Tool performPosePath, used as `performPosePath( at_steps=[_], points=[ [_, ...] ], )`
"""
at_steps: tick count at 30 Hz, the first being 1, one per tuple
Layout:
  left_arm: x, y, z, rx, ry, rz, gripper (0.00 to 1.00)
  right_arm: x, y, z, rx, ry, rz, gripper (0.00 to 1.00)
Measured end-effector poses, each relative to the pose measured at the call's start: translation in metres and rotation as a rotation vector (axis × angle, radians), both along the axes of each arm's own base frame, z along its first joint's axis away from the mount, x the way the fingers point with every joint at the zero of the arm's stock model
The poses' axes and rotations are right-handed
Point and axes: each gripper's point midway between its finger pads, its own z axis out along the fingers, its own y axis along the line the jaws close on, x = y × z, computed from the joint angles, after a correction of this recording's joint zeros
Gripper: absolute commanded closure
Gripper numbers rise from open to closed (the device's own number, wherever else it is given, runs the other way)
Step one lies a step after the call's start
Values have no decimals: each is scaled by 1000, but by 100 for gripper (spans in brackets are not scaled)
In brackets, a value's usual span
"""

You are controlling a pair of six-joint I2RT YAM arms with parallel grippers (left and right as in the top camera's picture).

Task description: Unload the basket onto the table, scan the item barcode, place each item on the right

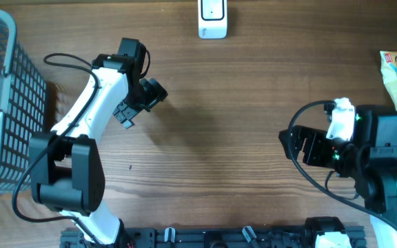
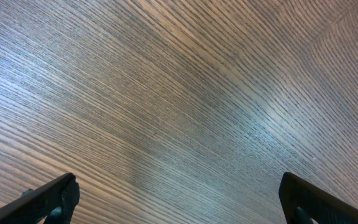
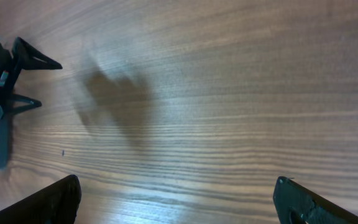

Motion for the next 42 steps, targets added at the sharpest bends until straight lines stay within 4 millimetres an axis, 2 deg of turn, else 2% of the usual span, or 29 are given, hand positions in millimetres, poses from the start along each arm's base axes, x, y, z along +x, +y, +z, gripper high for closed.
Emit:
performPosePath(
  at_steps=[8, 15, 18, 21, 24, 27, 29, 30, 31, 33, 34, 36, 42],
  points=[
    [0, 0, 0, 0, 0, 0, 0, 5, 0, -13, 15, 72, -27, 0],
    [0, 0, 0, 0, 0, 0, 0, 18, 1, -43, 9, 220, -28, 0],
    [0, 0, 0, 0, 0, 0, 0, 29, 1, -60, 7, 280, -28, 0],
    [0, 0, 0, 0, 0, 0, 0, 52, 2, -73, 10, 280, -30, 0],
    [0, 0, 0, 0, 0, 0, 0, 78, 3, -80, 13, 209, -29, 0],
    [0, 0, 0, 0, 0, 0, 0, 82, 2, -69, 9, 148, -32, 0],
    [0, 0, 0, 0, 0, 0, 0, 80, -1, -52, -2, 48, -41, 0],
    [0, 0, 0, 0, 0, 0, 0, 76, -3, -36, -5, -47, -47, 0],
    [0, 0, 0, 0, 2, 0, 0, 71, -5, -16, -8, -167, -54, 0],
    [0, 0, 0, 0, 2, 0, 0, 55, -9, 0, -15, -324, -71, 0],
    [0, 0, 0, 0, -1, 0, 0, 47, -12, 2, -22, -394, -83, 0],
    [0, 0, 0, 0, 0, 0, 0, 33, -17, -9, -34, -462, -103, 0],
    [0, 0, 0, 0, 0, 0, 0, 26, -24, -34, -47, -652, -143, 0]
  ],
)
